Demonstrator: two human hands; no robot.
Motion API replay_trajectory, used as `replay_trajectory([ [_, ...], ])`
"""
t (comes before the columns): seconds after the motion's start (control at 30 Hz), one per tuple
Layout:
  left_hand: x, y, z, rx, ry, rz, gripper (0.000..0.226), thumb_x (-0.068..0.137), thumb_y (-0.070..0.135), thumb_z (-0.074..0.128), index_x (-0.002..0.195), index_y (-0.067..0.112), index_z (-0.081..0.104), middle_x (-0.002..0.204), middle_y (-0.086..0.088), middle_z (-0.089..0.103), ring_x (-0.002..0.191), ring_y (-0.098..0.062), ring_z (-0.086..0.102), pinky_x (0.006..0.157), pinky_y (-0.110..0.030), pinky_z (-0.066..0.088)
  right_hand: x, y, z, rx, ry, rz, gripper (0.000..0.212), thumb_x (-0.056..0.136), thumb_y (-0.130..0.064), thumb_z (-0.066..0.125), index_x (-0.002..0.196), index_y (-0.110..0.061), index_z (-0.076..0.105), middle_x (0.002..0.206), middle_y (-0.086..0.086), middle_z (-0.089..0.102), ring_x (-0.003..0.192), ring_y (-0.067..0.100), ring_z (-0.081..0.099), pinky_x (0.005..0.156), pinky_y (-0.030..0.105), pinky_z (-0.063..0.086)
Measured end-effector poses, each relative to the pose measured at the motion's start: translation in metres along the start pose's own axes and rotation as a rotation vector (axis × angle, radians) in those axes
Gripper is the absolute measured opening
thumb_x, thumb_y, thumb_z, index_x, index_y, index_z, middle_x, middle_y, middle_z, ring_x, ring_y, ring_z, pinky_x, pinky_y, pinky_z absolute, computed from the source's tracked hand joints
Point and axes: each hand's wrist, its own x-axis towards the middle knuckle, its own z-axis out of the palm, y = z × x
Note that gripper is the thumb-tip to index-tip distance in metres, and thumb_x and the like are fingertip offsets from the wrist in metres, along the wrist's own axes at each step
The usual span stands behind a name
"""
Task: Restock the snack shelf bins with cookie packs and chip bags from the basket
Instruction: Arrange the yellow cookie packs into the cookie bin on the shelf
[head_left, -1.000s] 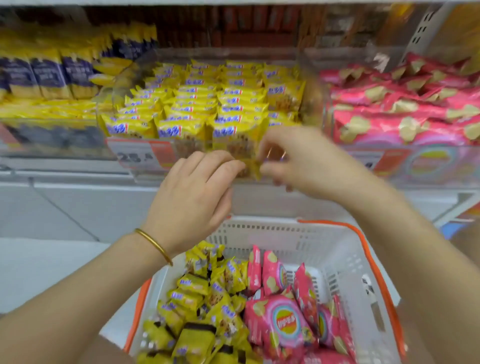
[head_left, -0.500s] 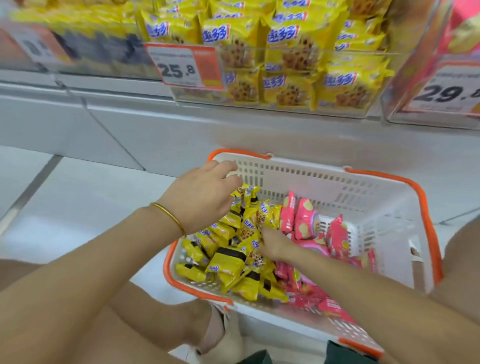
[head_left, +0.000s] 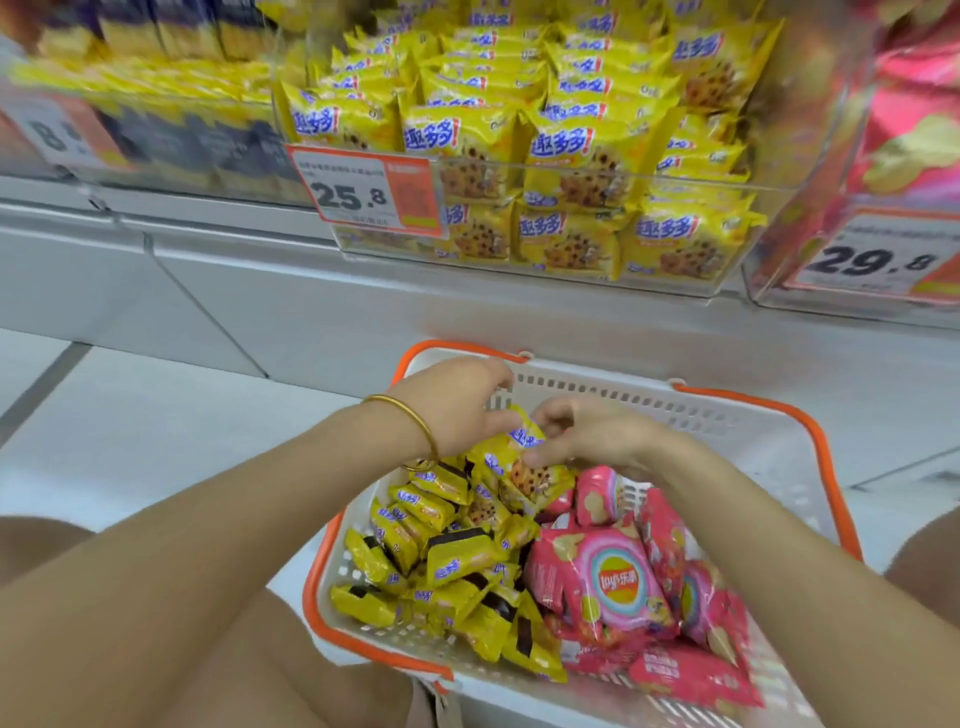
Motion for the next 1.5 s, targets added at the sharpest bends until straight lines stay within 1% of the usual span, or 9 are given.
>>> replay_trajectory([
  [0.2, 0.016, 0.030, -0.028, -0.387, 0.236, 0.059, 0.008, 0.082, 0.023, 0.070, 0.077, 0.018, 0.065, 0.070, 0.007, 0.052, 0.068, -0.012, 0.048, 0.064, -0.025, 0.038, -0.054, -0.041, -0.027, 0.164, 0.135, -0.127, 0.019, 0.076, -0.002, 0.073, 0.087, -0.011, 0.060, 0.070, 0.002, 0.041, 0.059, 0.012, 0.038, 0.054, 0.023, 0.029],
  [0.27, 0.018, 0.038, -0.039, -0.499, 0.310, 0.093, 0.020, 0.081, 0.018, 0.072, 0.064, 0.021, 0.061, 0.065, 0.006, 0.054, 0.056, -0.002, 0.047, 0.057, -0.019, 0.038, -0.072, -0.050, -0.036, 0.186, 0.166, -0.144, 0.019, 0.077, -0.002, 0.072, 0.091, -0.008, 0.061, 0.075, 0.006, 0.052, 0.060, 0.011, 0.049, 0.051, 0.018, 0.040],
  [0.47, 0.016, 0.073, -0.085, -0.619, 0.694, 0.289, 0.012, 0.087, 0.007, 0.059, 0.090, 0.018, 0.063, 0.071, 0.007, 0.057, 0.066, -0.006, 0.052, 0.065, -0.021, 0.040, -0.127, -0.107, -0.083, -0.136, 0.506, -0.278, 0.020, 0.071, -0.017, 0.080, 0.082, -0.009, 0.066, 0.073, 0.007, 0.058, 0.066, 0.012, 0.051, 0.062, 0.030, 0.043],
  [0.57, 0.016, 0.074, -0.108, -0.301, 0.974, 0.338, 0.023, 0.089, 0.018, 0.051, 0.109, 0.013, 0.062, 0.095, 0.003, 0.060, 0.094, -0.012, 0.054, 0.080, -0.020, 0.038, -0.137, -0.148, -0.107, -0.488, 0.875, -0.287, 0.029, 0.074, -0.028, 0.077, 0.084, -0.002, 0.066, 0.075, 0.013, 0.057, 0.068, 0.019, 0.049, 0.059, 0.034, 0.037],
  [0.73, 0.037, 0.066, -0.109, 0.174, 0.800, 0.326, 0.060, 0.086, 0.046, 0.028, 0.131, 0.015, 0.053, 0.141, -0.013, 0.045, 0.133, -0.031, 0.038, 0.109, -0.048, 0.030, -0.093, -0.187, -0.140, -0.753, 1.066, -0.089, 0.035, 0.084, -0.015, 0.066, 0.062, -0.010, 0.039, 0.080, 0.009, 0.047, 0.089, 0.035, 0.056, 0.067, 0.032, 0.037],
  [0.8, 0.044, 0.065, -0.101, 0.271, 0.707, 0.282, 0.068, 0.084, 0.051, 0.018, 0.140, 0.021, 0.043, 0.149, -0.011, 0.036, 0.139, -0.029, 0.027, 0.115, -0.048, 0.019, -0.075, -0.194, -0.149, -0.792, 1.046, -0.053, 0.021, 0.086, -0.010, 0.064, 0.073, -0.007, 0.048, 0.095, 0.012, 0.055, 0.102, 0.034, 0.059, 0.071, 0.033, 0.038],
  [1.0, 0.048, 0.052, -0.098, 0.338, 0.724, 0.287, 0.064, 0.088, 0.047, 0.020, 0.137, 0.016, 0.046, 0.142, -0.015, 0.044, 0.135, -0.033, 0.036, 0.114, -0.045, 0.017, -0.034, -0.198, -0.170, -1.085, 0.967, -0.004, 0.031, 0.086, -0.010, 0.063, 0.117, -0.009, 0.060, 0.124, 0.013, 0.058, 0.117, 0.033, 0.052, 0.084, 0.037, 0.040],
  [1.3, 0.051, 0.050, -0.095, 0.355, 0.729, 0.304, 0.060, 0.089, 0.045, 0.025, 0.136, 0.014, 0.048, 0.140, -0.016, 0.047, 0.133, -0.033, 0.039, 0.114, -0.045, 0.017, -0.012, -0.186, -0.176, -1.266, 0.897, -0.022, 0.036, 0.086, 0.002, 0.055, 0.122, -0.007, 0.054, 0.126, 0.019, 0.047, 0.114, 0.040, 0.052, 0.085, 0.041, 0.045],
  [1.5, 0.034, 0.051, -0.097, 0.322, 0.805, 0.430, 0.048, 0.091, 0.032, 0.036, 0.130, 0.010, 0.052, 0.137, -0.014, 0.049, 0.128, -0.032, 0.043, 0.112, -0.045, 0.026, -0.052, -0.190, -0.172, -1.011, 0.968, -0.202, 0.032, 0.083, 0.008, 0.051, 0.112, -0.004, 0.050, 0.114, 0.017, 0.055, 0.105, 0.035, 0.054, 0.078, 0.038, 0.042],
])
